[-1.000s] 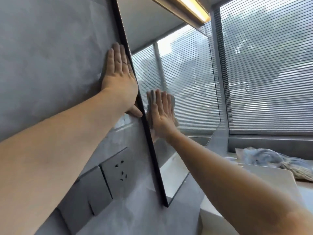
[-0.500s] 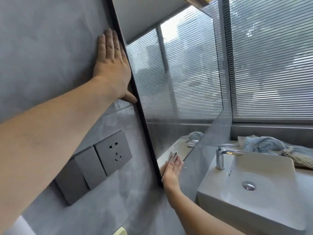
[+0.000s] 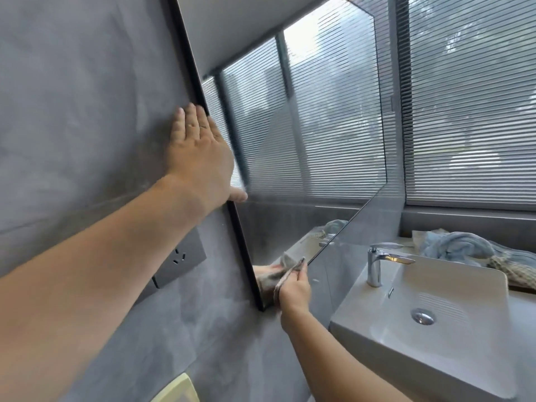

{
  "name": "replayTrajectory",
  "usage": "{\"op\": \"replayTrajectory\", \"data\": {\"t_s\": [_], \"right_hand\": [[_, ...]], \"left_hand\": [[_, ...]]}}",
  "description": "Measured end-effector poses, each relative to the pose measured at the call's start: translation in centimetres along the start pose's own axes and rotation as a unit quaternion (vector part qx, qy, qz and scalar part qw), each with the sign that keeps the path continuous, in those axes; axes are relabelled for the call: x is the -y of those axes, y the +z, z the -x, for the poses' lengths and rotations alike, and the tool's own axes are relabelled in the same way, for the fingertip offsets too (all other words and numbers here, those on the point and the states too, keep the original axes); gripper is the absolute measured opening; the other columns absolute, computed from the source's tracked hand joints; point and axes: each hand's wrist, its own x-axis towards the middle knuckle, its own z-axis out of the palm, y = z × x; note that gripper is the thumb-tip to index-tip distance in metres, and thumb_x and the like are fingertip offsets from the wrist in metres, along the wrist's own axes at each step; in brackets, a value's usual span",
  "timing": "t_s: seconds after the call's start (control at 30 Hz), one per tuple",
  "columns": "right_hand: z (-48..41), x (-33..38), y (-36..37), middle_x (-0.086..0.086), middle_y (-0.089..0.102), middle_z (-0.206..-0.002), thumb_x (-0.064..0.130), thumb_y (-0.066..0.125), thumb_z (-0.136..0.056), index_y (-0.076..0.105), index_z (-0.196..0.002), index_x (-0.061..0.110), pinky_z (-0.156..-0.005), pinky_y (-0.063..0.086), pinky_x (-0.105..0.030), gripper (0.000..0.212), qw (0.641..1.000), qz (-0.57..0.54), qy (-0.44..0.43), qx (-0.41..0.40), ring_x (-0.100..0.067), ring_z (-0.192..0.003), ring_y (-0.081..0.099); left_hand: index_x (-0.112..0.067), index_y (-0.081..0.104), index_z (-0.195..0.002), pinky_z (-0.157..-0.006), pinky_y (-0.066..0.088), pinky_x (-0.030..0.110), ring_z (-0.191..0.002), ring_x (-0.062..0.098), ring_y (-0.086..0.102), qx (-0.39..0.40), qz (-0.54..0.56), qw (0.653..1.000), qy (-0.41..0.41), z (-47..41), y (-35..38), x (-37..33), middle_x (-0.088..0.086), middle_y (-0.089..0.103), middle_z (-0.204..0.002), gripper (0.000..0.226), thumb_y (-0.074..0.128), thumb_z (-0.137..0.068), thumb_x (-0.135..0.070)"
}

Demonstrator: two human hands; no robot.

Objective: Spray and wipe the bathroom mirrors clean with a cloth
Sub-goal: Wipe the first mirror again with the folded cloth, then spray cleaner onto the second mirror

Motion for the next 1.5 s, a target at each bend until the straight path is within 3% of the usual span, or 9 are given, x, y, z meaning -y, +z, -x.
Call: {"op": "replayTrajectory", "data": {"t_s": [0.2,0.33,0.7,0.77,0.93,1.13,1.2,1.37,1.5], "right_hand": [[-0.9,1.0,-4.4,-0.003,0.072,-0.073,0.008,0.052,-0.106,0.068,-0.095,0.011,-0.07,0.056,-0.034,0.019,0.98,-0.138,0.133,0.045,-0.02,-0.073,0.065],[-0.8,1.3,-8.2,-0.015,0.065,-0.086,0.016,0.046,-0.1,0.064,-0.074,0.013,-0.067,0.044,-0.034,0.032,0.954,-0.214,0.185,0.098,-0.029,-0.077,0.06],[-0.1,1.4,-19.4,-0.022,0.066,-0.113,0.038,0.045,-0.108,0.072,-0.104,0.006,-0.099,0.041,-0.049,0.042,0.949,-0.249,0.14,0.132,-0.039,-0.106,0.063],[0.5,1.5,-20.2,-0.018,0.066,-0.107,0.044,0.049,-0.107,0.071,-0.107,0.009,-0.089,0.047,-0.044,0.041,0.975,-0.175,0.093,0.096,-0.033,-0.101,0.062],[5.1,2.5,-19.0,0.006,0.069,-0.133,0.038,0.051,-0.107,0.062,-0.131,0.043,-0.109,0.049,-0.033,0.026,0.968,0.223,-0.092,0.068,-0.006,-0.123,0.062],[9.1,3.3,-23.2,0.019,0.064,-0.137,0.033,0.047,-0.106,0.051,-0.148,0.041,-0.109,0.047,-0.028,0.042,0.916,0.363,-0.172,0.012,-0.001,-0.123,0.063],[10.2,2.9,-26.5,0.016,0.067,-0.134,0.039,0.046,-0.104,0.053,-0.142,0.045,-0.107,0.051,-0.036,0.04,0.917,0.358,-0.17,-0.046,-0.006,-0.121,0.066],[14.8,2.5,-35.3,0.021,0.064,-0.13,0.024,0.056,-0.107,0.049,-0.131,0.052,-0.102,0.05,-0.025,0.038,0.895,0.388,-0.138,-0.169,0.009,-0.117,0.06],[18.9,0.2,-41.1,0.023,0.046,-0.153,0.058,0.065,-0.09,0.036,-0.151,0.048,-0.119,0.036,-0.03,0.069,0.889,0.409,-0.074,-0.19,0.008,-0.14,0.042]], "left_hand": [[0.01,-0.005,-0.156,-0.128,0.0,0.052,-0.156,0.042,-0.004,0.045,0.101,0.993,0.045,5.9,2.1,-7.0,0.033,-0.004,-0.165,0.128,0.044,-0.085,-0.084],[0.001,0.002,-0.161,-0.129,0.001,0.044,-0.158,0.031,-0.002,0.086,0.245,0.961,0.095,8.1,5.0,-11.1,0.021,0.001,-0.17,0.1,0.04,-0.099,-0.068],[-0.015,0.044,-0.153,-0.119,0.03,0.027,-0.145,0.012,0.041,0.231,0.732,0.63,-0.117,12.6,13.1,-22.8,-0.001,0.047,-0.156,0.053,0.044,-0.108,-0.041],[-0.016,0.047,-0.151,-0.112,0.033,0.022,-0.136,0.006,0.046,0.268,0.787,0.533,-0.155,13.6,12.9,-24.5,-0.007,0.051,-0.15,0.053,0.044,-0.107,-0.045],[-0.025,0.07,-0.115,-0.075,0.06,0.026,-0.097,0.007,0.074,0.417,0.886,0.111,-0.169,16.5,11.4,-27.6,-0.001,0.076,-0.116,0.061,0.035,-0.093,-0.07],[-0.015,0.08,-0.11,-0.083,0.06,0.031,-0.097,0.019,0.075,0.462,0.868,-0.099,-0.15,20.5,13.4,-30.9,0.005,0.075,-0.108,0.06,0.05,-0.088,-0.063],[-0.013,0.075,-0.108,-0.069,0.057,0.03,-0.081,0.019,0.069,0.466,0.867,-0.065,-0.162,21.9,14.2,-32.3,0.005,0.069,-0.098,0.045,0.075,-0.08,-0.048],[-0.018,0.066,-0.086,-0.07,0.056,0.034,-0.079,0.021,0.071,0.312,0.831,0.457,-0.058,26.6,15.9,-35.6,-0.006,0.073,-0.081,0.028,0.091,-0.074,-0.017],[-0.032,0.067,-0.088,-0.06,0.051,0.036,-0.072,0.022,0.063,0.075,0.737,0.657,0.138,30.3,16.4,-36.3,-0.008,0.065,-0.081,0.013,0.074,-0.093,-0.023]]}}
